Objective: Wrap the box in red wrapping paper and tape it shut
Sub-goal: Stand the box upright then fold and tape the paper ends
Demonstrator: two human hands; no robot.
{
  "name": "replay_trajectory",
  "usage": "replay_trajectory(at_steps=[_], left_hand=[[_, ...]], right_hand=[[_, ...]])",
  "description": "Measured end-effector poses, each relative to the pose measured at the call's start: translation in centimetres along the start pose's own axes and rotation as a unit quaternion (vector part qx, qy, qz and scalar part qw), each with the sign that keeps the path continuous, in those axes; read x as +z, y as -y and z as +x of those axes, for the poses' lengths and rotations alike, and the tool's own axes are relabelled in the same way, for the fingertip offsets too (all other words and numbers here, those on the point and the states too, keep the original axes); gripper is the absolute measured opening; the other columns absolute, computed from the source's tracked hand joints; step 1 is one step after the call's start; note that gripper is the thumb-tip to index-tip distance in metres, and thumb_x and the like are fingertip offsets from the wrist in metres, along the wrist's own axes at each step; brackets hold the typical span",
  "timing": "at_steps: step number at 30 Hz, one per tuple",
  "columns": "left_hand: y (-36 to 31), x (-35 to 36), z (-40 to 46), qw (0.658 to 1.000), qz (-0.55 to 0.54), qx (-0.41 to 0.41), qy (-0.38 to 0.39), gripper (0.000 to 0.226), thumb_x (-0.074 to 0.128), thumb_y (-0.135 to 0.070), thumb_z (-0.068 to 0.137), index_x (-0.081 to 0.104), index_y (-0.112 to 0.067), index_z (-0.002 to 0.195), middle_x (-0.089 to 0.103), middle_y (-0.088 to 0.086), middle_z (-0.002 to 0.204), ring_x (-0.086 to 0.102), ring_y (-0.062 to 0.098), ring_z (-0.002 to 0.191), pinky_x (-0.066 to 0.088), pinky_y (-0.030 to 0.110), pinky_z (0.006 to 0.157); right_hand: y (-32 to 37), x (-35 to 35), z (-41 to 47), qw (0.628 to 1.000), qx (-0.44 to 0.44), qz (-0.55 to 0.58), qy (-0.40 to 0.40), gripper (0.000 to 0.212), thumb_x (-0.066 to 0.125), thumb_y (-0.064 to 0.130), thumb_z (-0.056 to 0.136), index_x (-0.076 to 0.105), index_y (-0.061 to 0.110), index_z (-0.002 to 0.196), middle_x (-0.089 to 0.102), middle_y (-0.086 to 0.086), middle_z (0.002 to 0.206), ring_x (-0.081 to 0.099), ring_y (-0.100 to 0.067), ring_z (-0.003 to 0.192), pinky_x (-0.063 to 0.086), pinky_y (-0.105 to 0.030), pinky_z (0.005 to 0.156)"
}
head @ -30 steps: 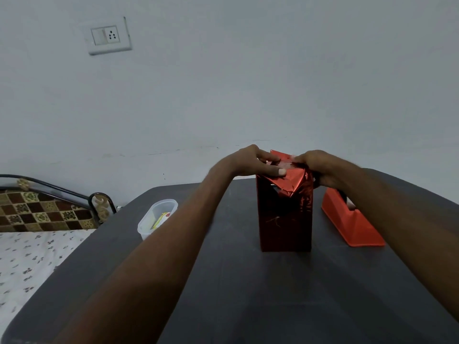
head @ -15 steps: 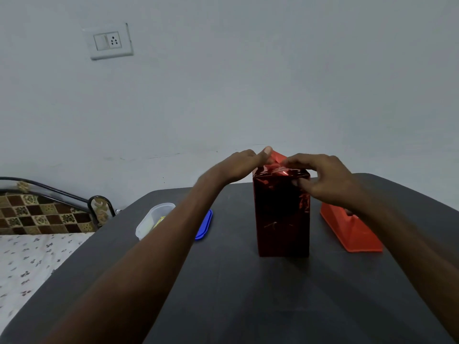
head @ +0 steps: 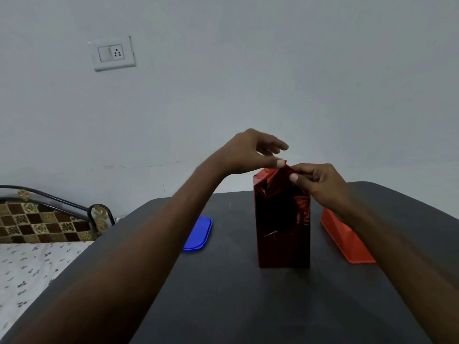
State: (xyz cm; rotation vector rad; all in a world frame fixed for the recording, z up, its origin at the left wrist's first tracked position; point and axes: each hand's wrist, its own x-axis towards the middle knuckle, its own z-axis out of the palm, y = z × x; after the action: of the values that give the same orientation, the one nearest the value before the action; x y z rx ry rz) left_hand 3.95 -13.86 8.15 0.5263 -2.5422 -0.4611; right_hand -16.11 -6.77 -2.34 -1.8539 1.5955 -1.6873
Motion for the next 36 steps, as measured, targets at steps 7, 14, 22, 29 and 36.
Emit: replay_trajectory(at_steps=[7,14,22,29,36], left_hand=[[-3.2,0.6,3.2,0.950,0.296,0.031,0.096,0.027,0.075,-0.014,0.080,0.073,-0.022,0.106,0.067,-0.004,0.106,0.060,0.014,0.101,0.044,0.025,0.078],[-4.9,-0.9,4.7,0.935,0.343,0.026,0.087,0.007,0.078,-0.017,0.078,0.072,-0.021,0.077,0.060,-0.015,0.070,0.061,0.008,0.077,0.053,0.029,0.074],[-5.0,-2.0,4.4,0.969,0.246,-0.006,0.033,0.016,0.072,-0.030,0.083,0.072,-0.015,0.080,0.073,-0.004,0.069,0.069,0.006,0.068,0.051,0.023,0.066],[-2.3,0.9,3.5,0.974,0.216,-0.065,0.018,0.026,0.084,-0.039,0.071,0.073,-0.017,0.081,0.071,-0.002,0.069,0.069,0.012,0.069,0.058,0.033,0.071],[-1.6,0.4,2.7,0.991,0.106,-0.061,-0.053,0.007,0.081,-0.019,0.076,0.077,-0.014,0.074,0.070,-0.004,0.061,0.063,0.001,0.052,0.056,0.022,0.064]], right_hand=[[0.2,-0.3,-0.1,1.000,0.010,0.003,0.016,0.021,0.061,0.014,0.099,0.075,0.025,0.109,0.078,0.003,0.100,0.072,-0.013,0.098,0.055,-0.043,0.098],[0.5,-0.5,-0.1,0.999,0.033,0.008,0.033,0.022,0.060,0.016,0.099,0.073,0.016,0.117,0.077,0.001,0.104,0.072,-0.013,0.099,0.055,-0.033,0.094],[0.9,-0.6,-0.1,0.997,0.045,0.054,0.010,0.019,0.059,0.017,0.100,0.076,0.017,0.108,0.078,0.000,0.098,0.073,-0.007,0.091,0.053,-0.015,0.081],[0.9,-0.5,0.1,0.997,0.061,0.048,-0.011,0.017,0.060,0.020,0.099,0.078,0.021,0.100,0.078,0.000,0.092,0.073,-0.009,0.090,0.051,-0.021,0.081],[0.5,-0.4,0.3,0.997,0.056,0.038,-0.028,0.018,0.063,0.022,0.098,0.079,0.020,0.091,0.077,-0.010,0.091,0.071,-0.026,0.093,0.054,-0.034,0.085]])
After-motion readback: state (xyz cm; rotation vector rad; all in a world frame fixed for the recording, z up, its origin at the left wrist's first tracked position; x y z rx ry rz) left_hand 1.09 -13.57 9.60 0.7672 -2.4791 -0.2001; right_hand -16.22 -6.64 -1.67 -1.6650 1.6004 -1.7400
